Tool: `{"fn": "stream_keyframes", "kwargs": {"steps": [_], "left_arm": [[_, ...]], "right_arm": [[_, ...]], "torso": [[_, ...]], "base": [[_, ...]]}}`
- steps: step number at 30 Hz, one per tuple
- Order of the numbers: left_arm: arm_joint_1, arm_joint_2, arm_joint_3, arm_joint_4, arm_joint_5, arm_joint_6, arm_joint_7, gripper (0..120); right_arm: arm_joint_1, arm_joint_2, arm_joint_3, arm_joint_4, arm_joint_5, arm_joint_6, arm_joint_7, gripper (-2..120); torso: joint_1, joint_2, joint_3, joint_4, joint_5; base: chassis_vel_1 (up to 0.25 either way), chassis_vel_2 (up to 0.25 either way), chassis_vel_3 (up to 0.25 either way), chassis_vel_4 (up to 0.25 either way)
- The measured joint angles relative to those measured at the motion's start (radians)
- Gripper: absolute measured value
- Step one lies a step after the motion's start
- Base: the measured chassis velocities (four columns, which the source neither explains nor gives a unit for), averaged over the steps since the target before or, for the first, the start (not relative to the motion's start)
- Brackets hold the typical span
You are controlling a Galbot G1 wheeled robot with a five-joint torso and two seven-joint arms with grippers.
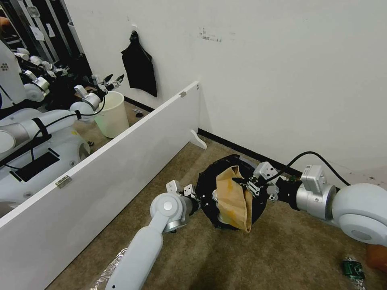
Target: Pick up the trash bin and place the garbage on the floor into it.
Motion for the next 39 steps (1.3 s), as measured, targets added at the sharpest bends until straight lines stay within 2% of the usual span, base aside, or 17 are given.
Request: {"fn": "stream_keyframes", "kwargs": {"steps": [7,19,23,39], "left_arm": [[0.028,0.023,0.007,-0.040,-0.016,0.000,-0.002,0],[0.042,0.027,0.014,-0.074,-0.028,0.000,-0.003,0],[0.049,0.029,0.031,-0.076,-0.023,0.000,-0.003,0],[0.064,-0.001,0.051,-0.084,-0.013,0.000,-0.007,0]], "right_arm": [[-0.009,-0.050,-0.002,-0.033,0.001,0.012,0.001,0],[-0.055,-0.095,-0.007,-0.107,-0.032,0.038,0.002,0],[-0.064,-0.116,-0.002,-0.129,-0.034,0.046,0.002,0],[-0.150,-0.160,0.014,-0.216,-0.079,0.070,0.009,0]], "torso": [[0.000,0.000,0.000,0.0003,-0.0002],[0.000,0.000,0.000,-0.0001,0.0000],[0.000,0.000,0.000,0.0000,-0.0001],[0.000,0.000,0.000,0.0001,-0.0001]], "base": [[0.000,0.000,0.000,0.000],[0.000,0.000,0.000,0.000],[0.000,0.000,0.000,0.000],[0.000,0.000,0.000,0.000]]}}
